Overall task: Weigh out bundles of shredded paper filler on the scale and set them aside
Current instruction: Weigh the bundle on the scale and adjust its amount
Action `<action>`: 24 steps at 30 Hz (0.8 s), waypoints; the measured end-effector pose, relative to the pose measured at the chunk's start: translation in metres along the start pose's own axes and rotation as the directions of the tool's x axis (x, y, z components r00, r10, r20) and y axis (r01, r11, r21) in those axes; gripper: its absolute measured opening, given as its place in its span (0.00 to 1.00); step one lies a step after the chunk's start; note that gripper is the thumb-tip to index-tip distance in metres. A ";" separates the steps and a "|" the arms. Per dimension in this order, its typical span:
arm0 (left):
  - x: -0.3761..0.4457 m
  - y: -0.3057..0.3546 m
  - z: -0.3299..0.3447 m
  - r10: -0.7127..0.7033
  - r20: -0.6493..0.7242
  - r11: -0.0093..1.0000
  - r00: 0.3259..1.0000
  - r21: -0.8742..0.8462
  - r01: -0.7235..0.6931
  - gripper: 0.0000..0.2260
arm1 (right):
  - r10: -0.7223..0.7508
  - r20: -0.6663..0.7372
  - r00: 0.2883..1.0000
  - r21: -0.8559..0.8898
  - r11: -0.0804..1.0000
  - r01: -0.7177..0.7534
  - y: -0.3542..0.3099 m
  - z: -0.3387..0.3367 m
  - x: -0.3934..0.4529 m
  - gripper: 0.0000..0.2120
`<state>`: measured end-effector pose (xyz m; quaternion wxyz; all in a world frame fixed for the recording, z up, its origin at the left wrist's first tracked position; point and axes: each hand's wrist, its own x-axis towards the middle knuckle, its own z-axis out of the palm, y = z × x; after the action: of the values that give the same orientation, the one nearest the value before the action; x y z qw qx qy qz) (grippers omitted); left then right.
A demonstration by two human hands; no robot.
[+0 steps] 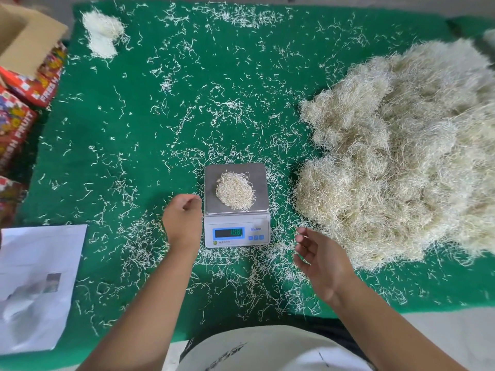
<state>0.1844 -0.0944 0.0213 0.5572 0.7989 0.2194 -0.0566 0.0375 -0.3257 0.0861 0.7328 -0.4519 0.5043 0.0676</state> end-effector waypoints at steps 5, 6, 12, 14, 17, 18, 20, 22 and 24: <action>-0.003 0.003 0.014 0.154 0.119 0.975 0.981 0.141 -0.170 0.21 | 0.012 0.012 1.000 0.001 1.000 -0.012 -0.001 -0.012 0.006 0.11; -0.002 0.007 0.020 0.185 0.185 0.954 0.965 0.200 -0.221 0.31 | 0.013 0.015 1.000 -0.003 1.000 -0.013 -0.001 -0.014 0.007 0.11; 0.020 0.034 0.078 0.240 0.524 0.686 0.818 0.504 -0.524 0.50 | 0.045 0.020 0.999 -0.029 0.999 -0.045 0.003 -0.026 0.003 0.11; 0.026 0.036 0.091 0.172 0.570 0.617 0.803 0.573 -0.539 0.49 | 0.042 0.031 0.999 -0.030 0.999 -0.041 0.002 -0.025 0.002 0.11; 0.029 0.032 0.096 0.149 0.586 0.571 0.796 0.606 -0.553 0.48 | 0.015 0.062 0.998 -0.030 0.999 -0.013 -0.001 -0.027 0.000 0.11; 0.029 0.030 0.096 0.150 0.584 0.564 0.798 0.612 -0.554 0.47 | 0.008 0.066 0.998 -0.032 0.999 -0.006 -0.002 -0.028 0.000 0.11; 0.028 0.026 0.094 0.145 0.582 0.555 0.800 0.621 -0.553 0.45 | 0.001 0.067 0.998 -0.032 0.999 0.001 -0.002 -0.031 0.000 0.11; 0.028 0.021 0.092 0.140 0.586 0.545 0.798 0.628 -0.556 0.39 | 0.007 0.071 0.997 -0.037 0.999 -0.004 0.001 -0.034 0.000 0.11; 0.026 0.016 0.090 0.143 0.590 0.525 0.795 0.636 -0.566 0.32 | 0.015 0.071 0.997 -0.051 0.999 -0.011 0.004 -0.036 -0.001 0.11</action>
<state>0.2283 -0.1737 -0.0070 0.1813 0.9480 -0.1435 -0.2186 0.0100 -0.3490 0.0814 0.7380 -0.4643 0.4791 0.1012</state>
